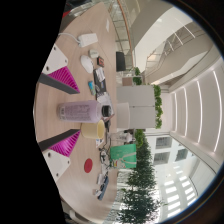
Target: Pour water
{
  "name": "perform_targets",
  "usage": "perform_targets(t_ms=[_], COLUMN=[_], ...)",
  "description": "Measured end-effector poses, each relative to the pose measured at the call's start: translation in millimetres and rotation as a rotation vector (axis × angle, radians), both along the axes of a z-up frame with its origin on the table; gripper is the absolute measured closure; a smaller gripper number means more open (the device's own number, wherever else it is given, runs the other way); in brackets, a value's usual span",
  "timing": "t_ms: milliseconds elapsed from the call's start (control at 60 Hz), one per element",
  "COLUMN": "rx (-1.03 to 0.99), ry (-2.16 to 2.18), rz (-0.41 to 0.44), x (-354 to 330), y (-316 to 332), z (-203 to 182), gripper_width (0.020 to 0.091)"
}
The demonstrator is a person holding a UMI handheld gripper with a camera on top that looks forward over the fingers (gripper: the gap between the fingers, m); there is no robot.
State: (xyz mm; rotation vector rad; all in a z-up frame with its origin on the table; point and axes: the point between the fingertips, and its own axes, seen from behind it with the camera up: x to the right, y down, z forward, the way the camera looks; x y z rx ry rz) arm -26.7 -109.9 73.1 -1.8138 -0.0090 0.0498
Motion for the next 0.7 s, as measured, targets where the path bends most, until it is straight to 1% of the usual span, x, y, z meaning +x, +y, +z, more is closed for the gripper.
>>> perform_targets(t_ms=[67, 83, 100, 200, 217, 233, 250, 267, 283, 333, 350, 367, 433, 450, 467, 517, 583, 600, 633, 700], rx=[0.007, 0.013, 0.016, 0.015, 0.018, 0.025, 0.025, 0.021, 0.014, 0.040, 0.036, 0.029, 0.024, 0.023, 0.022, -0.006, -0.061, -0.079, -0.093, -0.092], ry=[-0.001, 0.003, 0.007, -0.006, -0.013, -0.019, -0.028, -0.038, -0.046, -0.047, -0.052, -0.057, -0.059, -0.059, -0.058, -0.049, -0.030, -0.016, 0.021, 0.121], rz=[-0.012, -0.006, -0.004, 0.012, 0.016, 0.025, 0.034, 0.040, 0.048, 0.054, 0.058, 0.052, 0.058, 0.059, 0.062, 0.077, 0.122, 0.134, 0.158, 0.202], x=[24, 40, 28, 67, 80, 78, 83, 90, 96, 110, 133, 122, 152, 159, 159, 179, 197, 188, 194, 203], y=[27, 28, 45, 67, 68, 94, 96, 98, 99, 107, 99, 100, 97, 100, 94, 96, 93, 93, 94, 95], z=[-12, -22, -20, -42, -48, -56, -58, -62, -66, -58, -73, -67, -72, -77, -70, -74, -84, -73, -70, -47], gripper_width=[0.0303, 0.0304, 0.0302, 0.0314, 0.0330, 0.0362, 0.0410, 0.0511, 0.0546, 0.0552, 0.0552, 0.0552, 0.0564, 0.0576, 0.0591, 0.0629, 0.0684, 0.0685, 0.0698, 0.0696])
